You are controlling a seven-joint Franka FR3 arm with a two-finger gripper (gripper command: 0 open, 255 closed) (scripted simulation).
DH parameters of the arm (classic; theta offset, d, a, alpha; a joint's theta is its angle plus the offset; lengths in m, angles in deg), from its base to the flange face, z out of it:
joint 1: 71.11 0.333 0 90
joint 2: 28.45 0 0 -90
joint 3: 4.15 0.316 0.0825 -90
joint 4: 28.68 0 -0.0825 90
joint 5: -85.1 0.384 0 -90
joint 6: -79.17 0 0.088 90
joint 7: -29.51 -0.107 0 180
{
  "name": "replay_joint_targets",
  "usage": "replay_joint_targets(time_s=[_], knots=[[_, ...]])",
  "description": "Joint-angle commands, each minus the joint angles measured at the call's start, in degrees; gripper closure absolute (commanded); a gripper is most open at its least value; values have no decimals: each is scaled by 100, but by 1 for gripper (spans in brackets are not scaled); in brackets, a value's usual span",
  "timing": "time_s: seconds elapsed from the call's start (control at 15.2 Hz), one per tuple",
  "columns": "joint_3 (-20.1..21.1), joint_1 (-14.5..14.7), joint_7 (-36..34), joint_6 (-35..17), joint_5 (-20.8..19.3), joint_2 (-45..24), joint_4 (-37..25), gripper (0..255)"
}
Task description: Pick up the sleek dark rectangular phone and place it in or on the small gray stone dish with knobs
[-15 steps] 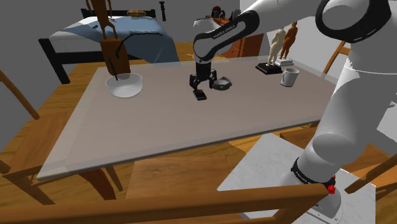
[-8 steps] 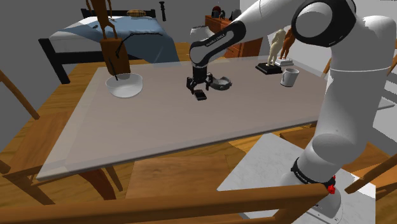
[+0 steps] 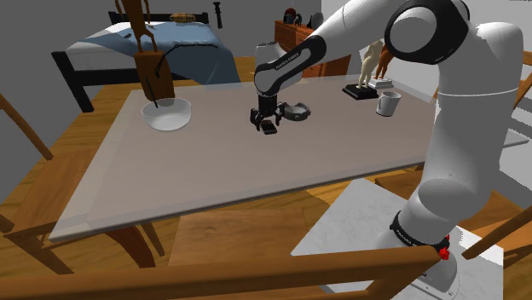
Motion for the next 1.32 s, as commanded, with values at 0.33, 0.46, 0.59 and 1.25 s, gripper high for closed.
replay_joint_targets(time_s=[0.33, 0.46, 0.59, 1.25], knots=[[0, 1, -2, -4, -1, -2, 1, 255], [0, 2, -4, -5, -1, -7, -2, 255], [1, 3, -4, -2, -1, -8, -6, 255], [14, -5, 47, 453, 40, 254, -202, 255]])
